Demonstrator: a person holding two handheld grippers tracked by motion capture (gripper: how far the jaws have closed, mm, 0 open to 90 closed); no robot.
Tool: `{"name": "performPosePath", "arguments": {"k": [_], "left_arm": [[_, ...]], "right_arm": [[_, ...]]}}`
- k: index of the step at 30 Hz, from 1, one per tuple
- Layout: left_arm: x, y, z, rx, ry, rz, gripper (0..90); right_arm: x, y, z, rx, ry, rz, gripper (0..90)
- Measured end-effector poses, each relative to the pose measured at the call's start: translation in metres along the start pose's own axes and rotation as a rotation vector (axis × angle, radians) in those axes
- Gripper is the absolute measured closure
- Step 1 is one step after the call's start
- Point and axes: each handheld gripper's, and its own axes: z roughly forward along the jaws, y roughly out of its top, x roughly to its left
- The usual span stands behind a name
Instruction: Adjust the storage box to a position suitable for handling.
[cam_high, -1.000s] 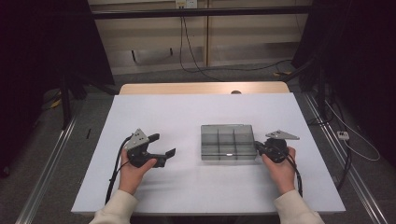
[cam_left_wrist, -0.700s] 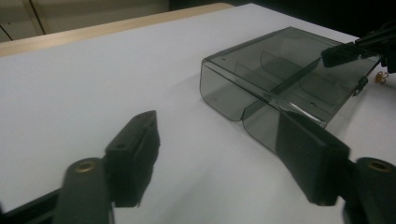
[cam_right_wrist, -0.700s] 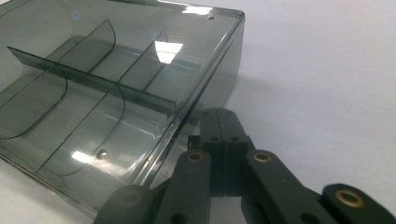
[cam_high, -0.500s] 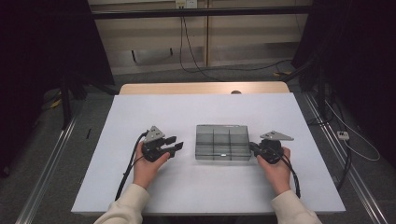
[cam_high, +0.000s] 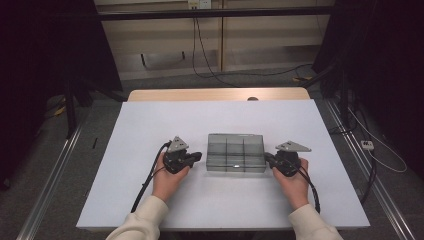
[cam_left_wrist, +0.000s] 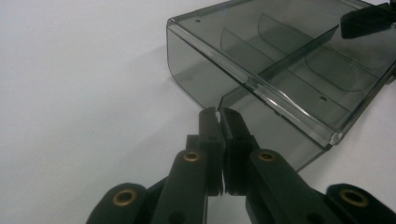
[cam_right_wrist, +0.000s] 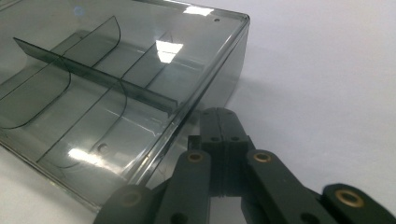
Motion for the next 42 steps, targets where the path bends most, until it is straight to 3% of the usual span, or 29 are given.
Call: {"name": "performPosePath", "arguments": {"k": [4, 21, 29, 42], "left_arm": [[0.000, -0.001, 0.004, 0.022, 0.003, -0.001, 88.7], [-0.003, -0.003, 0.002, 0.035, 0.004, -0.006, 89.5], [-0.003, -0.006, 0.000, 0.036, -0.027, -0.051, 90.0], [-0.006, -0.012, -0.010, 0.039, -0.013, -0.061, 90.0]], "right_arm": [[0.001, -0.001, 0.001, 0.004, 0.010, 0.010, 90.0], [0.010, -0.002, 0.004, 0.003, 0.035, 0.014, 90.0], [0.012, -0.005, 0.001, 0.010, 0.040, 0.022, 90.0], [0.022, -0.008, -0.002, 0.021, 0.049, 0.007, 90.0]]}}
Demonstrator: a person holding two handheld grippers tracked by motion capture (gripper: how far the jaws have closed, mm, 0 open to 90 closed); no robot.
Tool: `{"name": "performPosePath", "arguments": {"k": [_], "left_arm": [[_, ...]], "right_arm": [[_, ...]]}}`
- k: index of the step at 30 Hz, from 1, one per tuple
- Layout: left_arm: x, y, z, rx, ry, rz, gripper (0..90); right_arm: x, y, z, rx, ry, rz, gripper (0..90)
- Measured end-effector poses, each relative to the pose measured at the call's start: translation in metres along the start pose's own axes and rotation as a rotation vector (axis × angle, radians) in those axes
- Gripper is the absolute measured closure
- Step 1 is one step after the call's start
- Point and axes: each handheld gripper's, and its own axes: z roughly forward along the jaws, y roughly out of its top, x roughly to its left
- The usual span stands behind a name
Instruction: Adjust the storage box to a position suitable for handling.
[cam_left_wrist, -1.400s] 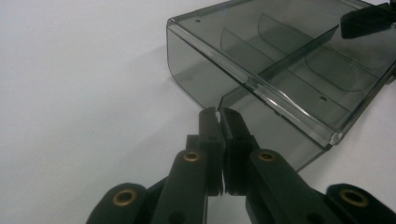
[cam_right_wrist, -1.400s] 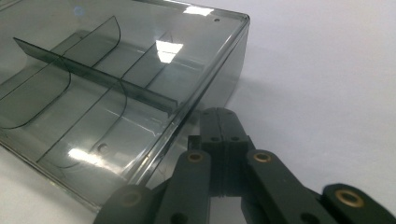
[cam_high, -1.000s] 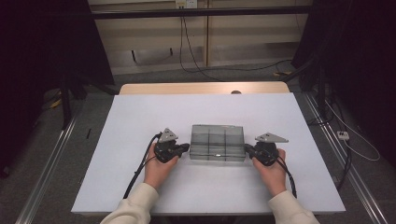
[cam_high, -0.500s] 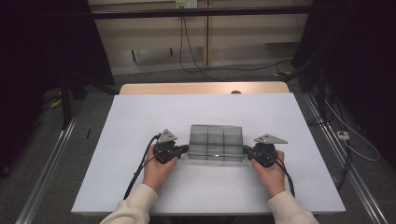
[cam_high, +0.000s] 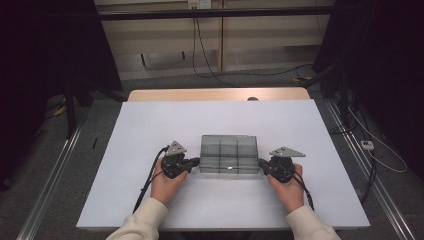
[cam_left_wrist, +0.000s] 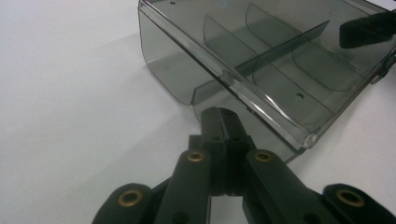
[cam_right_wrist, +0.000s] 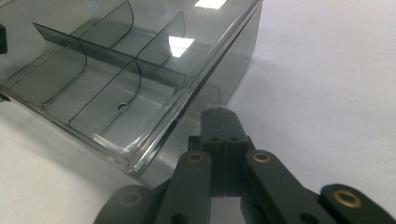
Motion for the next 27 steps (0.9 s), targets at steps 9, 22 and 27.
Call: {"name": "performPosePath", "arguments": {"k": [9, 22, 27], "left_arm": [[-0.005, -0.007, -0.010, 0.008, 0.004, 0.011, 90.0], [-0.009, -0.012, -0.016, 0.011, 0.014, 0.023, 90.0], [-0.010, -0.015, -0.021, 0.019, 0.021, 0.027, 90.0]], "right_arm": [[0.009, -0.004, -0.004, 0.000, 0.004, -0.018, 90.0], [0.015, -0.007, -0.008, 0.005, 0.009, -0.029, 90.0], [0.019, -0.008, -0.009, 0.005, 0.015, -0.024, 90.0]]}}
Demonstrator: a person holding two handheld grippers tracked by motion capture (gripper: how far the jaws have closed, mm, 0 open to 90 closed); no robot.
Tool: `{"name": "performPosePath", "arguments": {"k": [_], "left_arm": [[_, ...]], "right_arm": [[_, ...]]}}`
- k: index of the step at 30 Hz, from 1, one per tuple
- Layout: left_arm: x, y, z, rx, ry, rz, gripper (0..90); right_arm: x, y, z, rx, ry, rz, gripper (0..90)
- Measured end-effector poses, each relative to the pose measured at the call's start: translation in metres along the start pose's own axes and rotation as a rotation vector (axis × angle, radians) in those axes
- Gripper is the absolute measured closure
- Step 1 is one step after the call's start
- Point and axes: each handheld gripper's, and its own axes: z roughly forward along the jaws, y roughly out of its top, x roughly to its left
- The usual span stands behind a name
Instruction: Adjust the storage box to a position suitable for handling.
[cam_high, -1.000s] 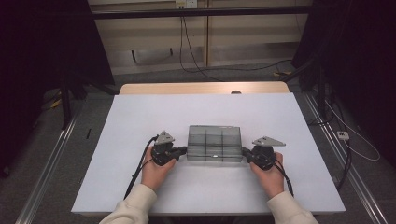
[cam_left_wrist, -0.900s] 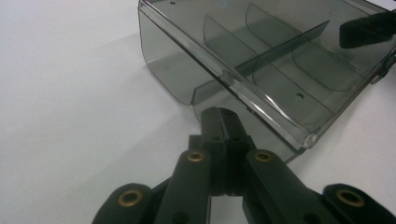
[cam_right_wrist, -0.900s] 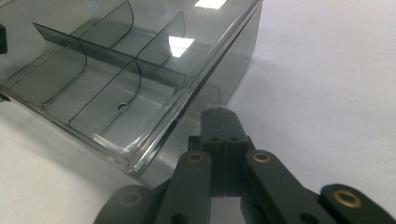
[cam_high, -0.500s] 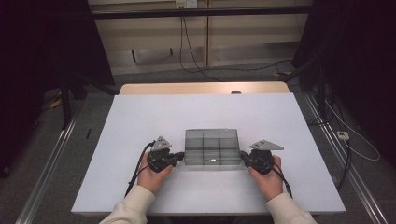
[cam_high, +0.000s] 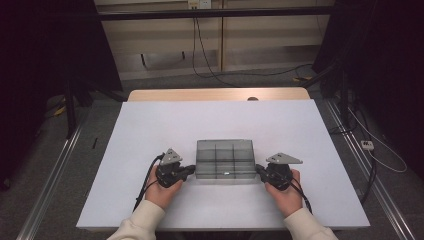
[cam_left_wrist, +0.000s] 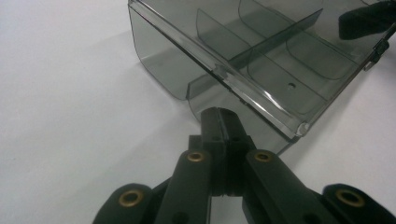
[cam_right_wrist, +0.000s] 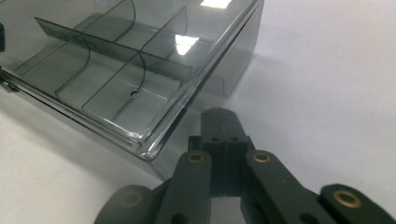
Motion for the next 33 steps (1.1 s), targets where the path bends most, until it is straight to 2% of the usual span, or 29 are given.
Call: {"name": "performPosePath", "arguments": {"k": [5, 33], "left_arm": [[-0.002, -0.003, -0.005, 0.004, 0.010, 0.009, 90.0], [-0.002, -0.014, -0.023, 0.017, 0.027, -0.001, 90.0]], "right_arm": [[0.004, -0.001, -0.001, 0.005, 0.011, -0.009, 90.0], [0.020, -0.003, -0.002, 0.009, 0.054, -0.039, 90.0]]}}
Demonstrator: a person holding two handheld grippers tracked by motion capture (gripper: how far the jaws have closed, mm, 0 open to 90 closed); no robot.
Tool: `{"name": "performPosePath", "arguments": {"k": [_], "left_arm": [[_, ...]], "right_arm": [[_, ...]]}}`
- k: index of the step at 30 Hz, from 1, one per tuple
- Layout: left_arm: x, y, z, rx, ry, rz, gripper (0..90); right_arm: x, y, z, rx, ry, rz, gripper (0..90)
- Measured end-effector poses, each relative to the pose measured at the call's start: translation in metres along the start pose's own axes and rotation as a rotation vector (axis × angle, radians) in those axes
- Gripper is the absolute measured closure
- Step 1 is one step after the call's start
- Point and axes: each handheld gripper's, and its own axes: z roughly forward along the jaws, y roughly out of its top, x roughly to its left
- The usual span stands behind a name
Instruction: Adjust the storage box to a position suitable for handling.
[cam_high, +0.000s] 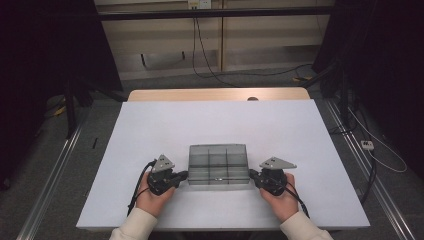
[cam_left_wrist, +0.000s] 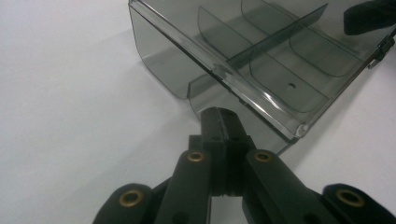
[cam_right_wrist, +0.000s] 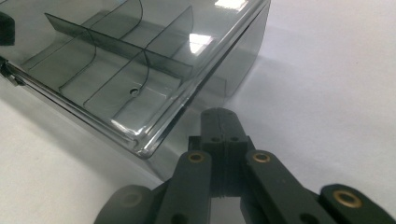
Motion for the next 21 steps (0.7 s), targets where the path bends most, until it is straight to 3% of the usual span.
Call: {"name": "performPosePath", "arguments": {"k": [21], "left_arm": [[0.0013, -0.0039, -0.0065, 0.006, 0.002, -0.003, 90.0]], "right_arm": [[0.0063, -0.0011, -0.0007, 0.002, 0.017, -0.011, 90.0]]}}
